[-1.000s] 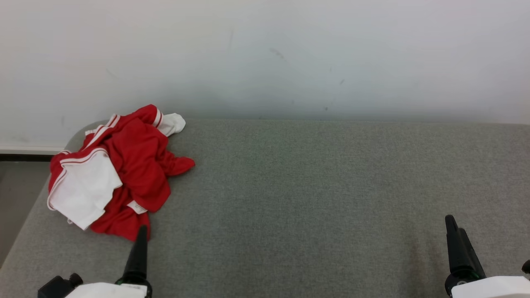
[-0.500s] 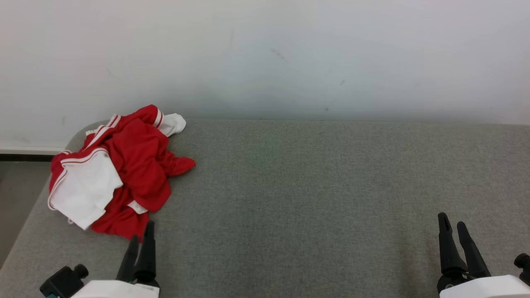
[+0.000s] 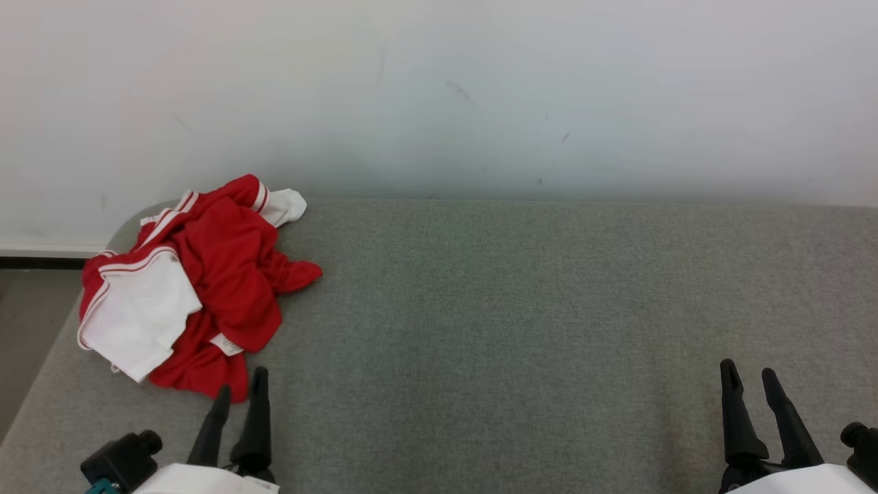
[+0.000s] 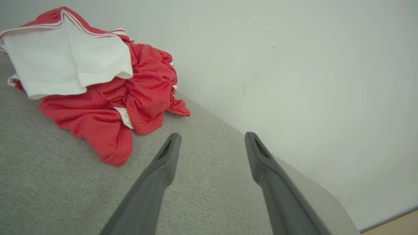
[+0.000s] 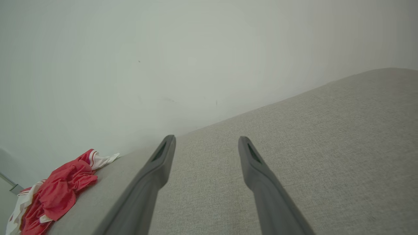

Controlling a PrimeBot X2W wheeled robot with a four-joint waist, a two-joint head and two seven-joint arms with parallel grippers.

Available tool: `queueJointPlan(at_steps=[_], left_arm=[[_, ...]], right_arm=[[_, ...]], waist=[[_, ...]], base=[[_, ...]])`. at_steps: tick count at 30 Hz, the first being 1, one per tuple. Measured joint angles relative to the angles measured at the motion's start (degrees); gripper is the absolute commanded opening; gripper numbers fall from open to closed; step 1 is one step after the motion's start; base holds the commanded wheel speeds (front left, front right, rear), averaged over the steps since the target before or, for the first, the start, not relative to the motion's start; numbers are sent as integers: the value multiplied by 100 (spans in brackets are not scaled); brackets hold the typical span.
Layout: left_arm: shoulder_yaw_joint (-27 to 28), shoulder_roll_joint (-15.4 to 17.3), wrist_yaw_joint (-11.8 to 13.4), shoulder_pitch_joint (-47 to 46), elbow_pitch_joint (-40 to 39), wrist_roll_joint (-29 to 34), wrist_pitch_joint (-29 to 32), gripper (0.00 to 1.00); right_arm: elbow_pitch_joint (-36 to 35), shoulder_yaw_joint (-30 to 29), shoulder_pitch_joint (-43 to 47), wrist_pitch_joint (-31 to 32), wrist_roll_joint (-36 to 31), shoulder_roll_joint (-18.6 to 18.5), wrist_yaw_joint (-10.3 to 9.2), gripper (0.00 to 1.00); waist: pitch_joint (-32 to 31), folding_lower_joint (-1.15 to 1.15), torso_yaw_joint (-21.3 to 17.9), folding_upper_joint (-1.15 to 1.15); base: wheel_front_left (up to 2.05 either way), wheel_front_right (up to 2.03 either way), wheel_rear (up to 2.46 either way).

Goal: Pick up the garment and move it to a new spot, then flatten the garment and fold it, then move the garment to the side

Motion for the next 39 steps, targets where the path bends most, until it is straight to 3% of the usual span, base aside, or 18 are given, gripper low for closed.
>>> queueJointPlan(at_steps=[15, 39], left_arm=[[-227, 171, -8, 49, 23, 1126, -223, 100], [-345, 294, 53, 103, -1, 2383, -544, 100]], right_arm=[[104, -80, 85, -229, -971, -16, 0, 100], [105, -208, 210, -538, -2154, -3, 0, 100]], waist=[[-9, 0, -16, 0], [-9, 0, -37, 0]], base=[[0, 0, 0], [0, 0, 0]])
